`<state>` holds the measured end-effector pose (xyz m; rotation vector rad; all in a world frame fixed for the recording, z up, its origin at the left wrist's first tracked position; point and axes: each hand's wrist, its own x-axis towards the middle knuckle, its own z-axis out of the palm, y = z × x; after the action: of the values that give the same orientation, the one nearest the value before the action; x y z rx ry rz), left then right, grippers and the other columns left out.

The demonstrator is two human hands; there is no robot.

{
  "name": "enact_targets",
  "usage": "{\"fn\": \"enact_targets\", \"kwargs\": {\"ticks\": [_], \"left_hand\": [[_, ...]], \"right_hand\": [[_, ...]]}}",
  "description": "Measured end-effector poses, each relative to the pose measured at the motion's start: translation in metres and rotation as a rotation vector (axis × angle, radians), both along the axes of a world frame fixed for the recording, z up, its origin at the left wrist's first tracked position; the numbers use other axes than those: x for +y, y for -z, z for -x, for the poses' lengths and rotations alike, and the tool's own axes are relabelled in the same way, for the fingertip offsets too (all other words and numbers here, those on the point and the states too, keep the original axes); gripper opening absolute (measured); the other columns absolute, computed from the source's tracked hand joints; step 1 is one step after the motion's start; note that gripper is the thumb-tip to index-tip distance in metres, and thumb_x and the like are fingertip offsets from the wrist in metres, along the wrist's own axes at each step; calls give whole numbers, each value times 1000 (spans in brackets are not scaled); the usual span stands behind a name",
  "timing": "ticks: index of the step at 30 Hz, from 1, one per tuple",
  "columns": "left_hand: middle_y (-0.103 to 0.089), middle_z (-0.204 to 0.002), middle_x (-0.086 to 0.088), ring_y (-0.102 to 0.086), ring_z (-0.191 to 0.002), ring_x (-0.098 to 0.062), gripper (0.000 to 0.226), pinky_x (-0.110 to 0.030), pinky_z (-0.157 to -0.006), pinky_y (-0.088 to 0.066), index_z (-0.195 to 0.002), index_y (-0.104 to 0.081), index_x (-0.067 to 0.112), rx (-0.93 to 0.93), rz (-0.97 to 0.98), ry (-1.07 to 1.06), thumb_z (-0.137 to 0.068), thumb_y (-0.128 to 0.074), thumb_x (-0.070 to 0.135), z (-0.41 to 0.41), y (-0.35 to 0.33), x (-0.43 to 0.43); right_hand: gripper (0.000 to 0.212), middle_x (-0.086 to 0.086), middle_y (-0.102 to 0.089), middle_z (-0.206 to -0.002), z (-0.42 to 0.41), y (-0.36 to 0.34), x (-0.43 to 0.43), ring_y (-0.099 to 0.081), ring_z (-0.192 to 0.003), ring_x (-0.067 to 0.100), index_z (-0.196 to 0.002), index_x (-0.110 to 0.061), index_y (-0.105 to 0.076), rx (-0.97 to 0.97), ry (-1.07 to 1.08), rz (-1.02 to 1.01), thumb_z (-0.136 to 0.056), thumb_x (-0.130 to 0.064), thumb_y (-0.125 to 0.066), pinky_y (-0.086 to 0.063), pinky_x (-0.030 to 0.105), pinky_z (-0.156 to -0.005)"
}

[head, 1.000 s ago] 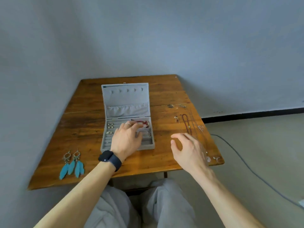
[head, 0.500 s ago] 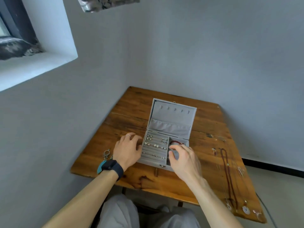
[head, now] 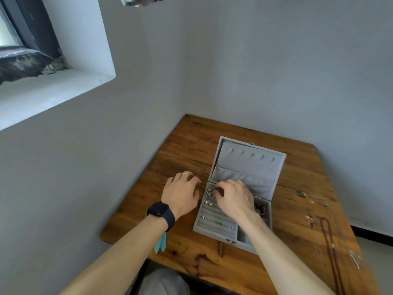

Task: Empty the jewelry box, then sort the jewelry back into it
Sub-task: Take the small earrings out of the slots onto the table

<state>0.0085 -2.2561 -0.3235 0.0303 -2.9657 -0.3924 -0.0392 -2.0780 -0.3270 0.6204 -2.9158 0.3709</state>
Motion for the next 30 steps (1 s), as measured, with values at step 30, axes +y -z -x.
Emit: {"fn": "enact_targets", "kwargs": {"ticks": [30], "left_hand": [[-63,-102,-3,-63,-96,-28,17,-35,-63,-39,-100,-68,17,-70,420,-28,-95,-52,13,24,-13,62]], "right_hand": [[8,-13,-69,-90,-164,12,130,-62,-91,2,-95,-25,-64,-224,309,937,-95,-17,-63,-47,10,-74]]}}
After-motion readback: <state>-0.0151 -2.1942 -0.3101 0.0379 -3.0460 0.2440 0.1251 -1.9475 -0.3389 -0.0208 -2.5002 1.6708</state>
